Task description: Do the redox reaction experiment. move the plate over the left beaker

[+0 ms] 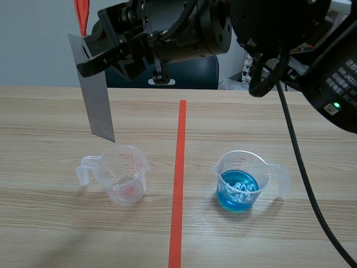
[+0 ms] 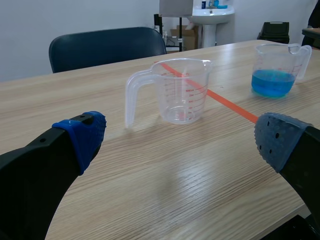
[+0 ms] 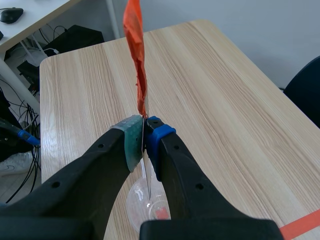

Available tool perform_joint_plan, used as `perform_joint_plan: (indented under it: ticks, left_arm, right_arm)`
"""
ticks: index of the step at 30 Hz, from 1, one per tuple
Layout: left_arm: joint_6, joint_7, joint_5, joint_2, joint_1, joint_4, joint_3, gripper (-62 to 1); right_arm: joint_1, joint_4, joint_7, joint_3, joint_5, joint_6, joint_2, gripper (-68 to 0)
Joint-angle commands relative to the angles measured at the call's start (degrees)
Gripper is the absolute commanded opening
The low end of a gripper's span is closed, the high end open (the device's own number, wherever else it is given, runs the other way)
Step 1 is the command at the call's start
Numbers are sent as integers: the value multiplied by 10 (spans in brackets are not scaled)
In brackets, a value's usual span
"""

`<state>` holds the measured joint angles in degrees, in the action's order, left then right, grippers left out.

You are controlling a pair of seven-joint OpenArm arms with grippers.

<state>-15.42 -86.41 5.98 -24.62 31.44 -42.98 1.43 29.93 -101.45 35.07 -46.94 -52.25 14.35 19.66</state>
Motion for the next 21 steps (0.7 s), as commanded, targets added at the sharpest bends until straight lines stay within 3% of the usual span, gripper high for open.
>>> perform_joint_plan:
  ticks: [1, 21]
  left_arm:
    - [-1, -26, -5, -2, 1, -6, -1, 14]
    - [-1, -26, -6, -2, 1, -6, -1, 14]
  right_arm:
    - [14, -2, -5, 4, -4, 0, -5, -669]
    - [16, -2, 6, 4, -4, 0, -5, -669]
